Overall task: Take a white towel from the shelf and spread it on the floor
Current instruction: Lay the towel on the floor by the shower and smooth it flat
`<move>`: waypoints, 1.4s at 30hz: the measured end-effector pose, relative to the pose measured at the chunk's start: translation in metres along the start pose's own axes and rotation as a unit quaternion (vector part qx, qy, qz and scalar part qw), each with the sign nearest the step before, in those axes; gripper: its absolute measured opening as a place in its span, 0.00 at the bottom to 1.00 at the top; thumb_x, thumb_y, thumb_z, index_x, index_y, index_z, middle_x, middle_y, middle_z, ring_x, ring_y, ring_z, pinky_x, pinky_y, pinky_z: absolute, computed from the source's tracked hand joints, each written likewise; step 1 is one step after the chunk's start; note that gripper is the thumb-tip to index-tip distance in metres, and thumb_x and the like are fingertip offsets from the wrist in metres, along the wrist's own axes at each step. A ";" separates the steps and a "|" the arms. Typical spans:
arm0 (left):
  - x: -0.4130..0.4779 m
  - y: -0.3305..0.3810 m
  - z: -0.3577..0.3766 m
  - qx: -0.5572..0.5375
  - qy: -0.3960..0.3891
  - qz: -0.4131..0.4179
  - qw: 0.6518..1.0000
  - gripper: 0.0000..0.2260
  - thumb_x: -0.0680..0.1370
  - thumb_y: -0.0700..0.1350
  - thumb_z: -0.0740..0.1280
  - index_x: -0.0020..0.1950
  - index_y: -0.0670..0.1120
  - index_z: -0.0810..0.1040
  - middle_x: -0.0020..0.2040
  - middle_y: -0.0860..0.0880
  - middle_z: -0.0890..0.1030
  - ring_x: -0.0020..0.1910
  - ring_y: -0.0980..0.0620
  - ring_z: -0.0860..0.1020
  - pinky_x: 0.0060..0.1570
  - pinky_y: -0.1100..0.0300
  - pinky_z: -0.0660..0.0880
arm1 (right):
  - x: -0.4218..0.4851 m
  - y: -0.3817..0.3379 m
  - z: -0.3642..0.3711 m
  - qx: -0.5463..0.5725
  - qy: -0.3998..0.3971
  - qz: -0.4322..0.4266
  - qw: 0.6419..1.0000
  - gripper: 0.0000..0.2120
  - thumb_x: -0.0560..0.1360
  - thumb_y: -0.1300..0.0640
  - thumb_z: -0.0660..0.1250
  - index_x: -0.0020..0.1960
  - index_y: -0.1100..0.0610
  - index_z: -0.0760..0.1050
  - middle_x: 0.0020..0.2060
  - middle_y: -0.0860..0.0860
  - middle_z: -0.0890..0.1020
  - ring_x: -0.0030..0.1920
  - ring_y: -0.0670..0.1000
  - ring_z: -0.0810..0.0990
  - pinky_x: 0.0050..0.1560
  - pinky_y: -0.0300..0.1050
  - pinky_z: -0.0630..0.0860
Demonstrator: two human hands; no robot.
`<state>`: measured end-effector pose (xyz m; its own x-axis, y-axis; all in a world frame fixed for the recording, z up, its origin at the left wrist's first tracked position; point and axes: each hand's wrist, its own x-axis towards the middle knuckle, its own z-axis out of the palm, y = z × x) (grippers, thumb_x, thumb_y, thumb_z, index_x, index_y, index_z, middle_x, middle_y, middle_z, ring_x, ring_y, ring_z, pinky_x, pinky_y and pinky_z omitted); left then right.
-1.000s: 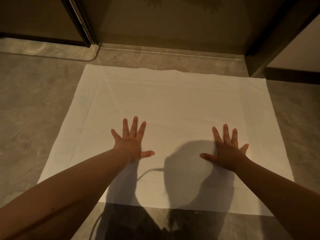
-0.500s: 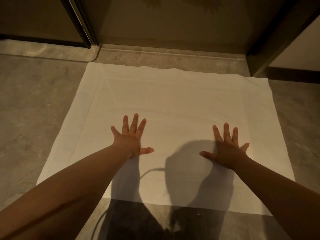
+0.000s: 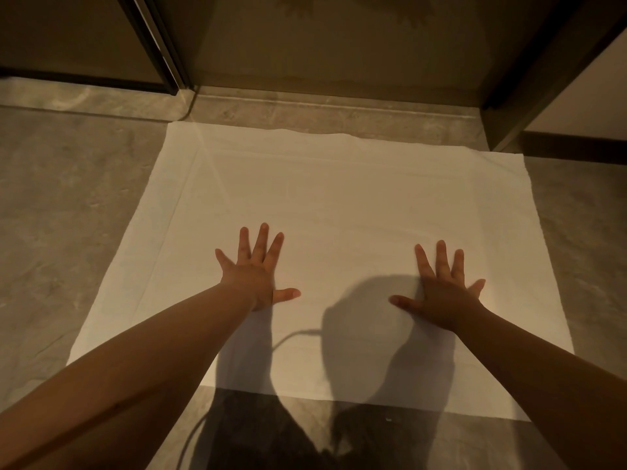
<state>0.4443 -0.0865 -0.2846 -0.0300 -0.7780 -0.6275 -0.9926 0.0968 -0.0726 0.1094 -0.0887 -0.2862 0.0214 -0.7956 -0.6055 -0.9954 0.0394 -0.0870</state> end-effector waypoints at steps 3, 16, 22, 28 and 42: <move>-0.002 0.000 0.002 -0.001 -0.003 -0.002 1.000 0.48 0.68 0.76 0.50 0.69 0.53 0.22 0.71 0.47 0.23 0.71 0.38 0.27 0.65 0.27 0.48 | -0.001 -0.001 0.000 -0.002 -0.002 0.000 1.000 0.57 0.54 0.17 0.50 0.73 0.40 0.29 0.73 0.51 0.28 0.73 0.61 0.28 0.66 0.77 0.43; -0.001 0.000 0.008 0.002 0.030 0.000 1.000 0.46 0.69 0.76 0.47 0.68 0.52 0.22 0.70 0.47 0.23 0.72 0.39 0.29 0.65 0.29 0.48 | -0.001 -0.002 0.004 -0.004 0.018 -0.001 1.000 0.55 0.58 0.18 0.49 0.74 0.42 0.30 0.74 0.52 0.29 0.73 0.61 0.29 0.67 0.75 0.43; -0.004 -0.005 0.012 -0.008 0.178 0.098 0.979 0.37 0.76 0.68 0.44 0.75 0.51 0.32 0.75 0.48 0.31 0.73 0.45 0.31 0.70 0.38 0.40 | -0.002 -0.030 0.013 -0.008 0.156 -0.046 0.987 0.47 0.67 0.25 0.34 0.77 0.51 0.39 0.77 0.55 0.38 0.76 0.59 0.36 0.72 0.66 0.44; -0.001 0.012 0.020 0.030 0.218 0.201 0.955 0.33 0.76 0.65 0.41 0.77 0.51 0.40 0.77 0.48 0.40 0.76 0.45 0.39 0.71 0.39 0.42 | 0.006 -0.072 0.024 -0.024 0.184 -0.182 0.966 0.37 0.75 0.32 0.42 0.77 0.49 0.38 0.76 0.53 0.36 0.76 0.56 0.34 0.73 0.58 0.39; 0.000 0.013 0.029 0.022 0.206 0.194 0.959 0.31 0.77 0.65 0.41 0.76 0.54 0.38 0.77 0.50 0.38 0.75 0.46 0.37 0.71 0.39 0.41 | 0.013 -0.068 0.025 -0.098 0.143 -0.202 0.964 0.38 0.74 0.29 0.40 0.76 0.46 0.36 0.77 0.51 0.38 0.75 0.55 0.33 0.71 0.66 0.39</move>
<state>0.4351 -0.0676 -0.3080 -0.4489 -0.8565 -0.2547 -0.8917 0.4479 0.0654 0.1801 -0.0864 -0.3075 0.4120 -0.8575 -0.3080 -0.9104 -0.4011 -0.1012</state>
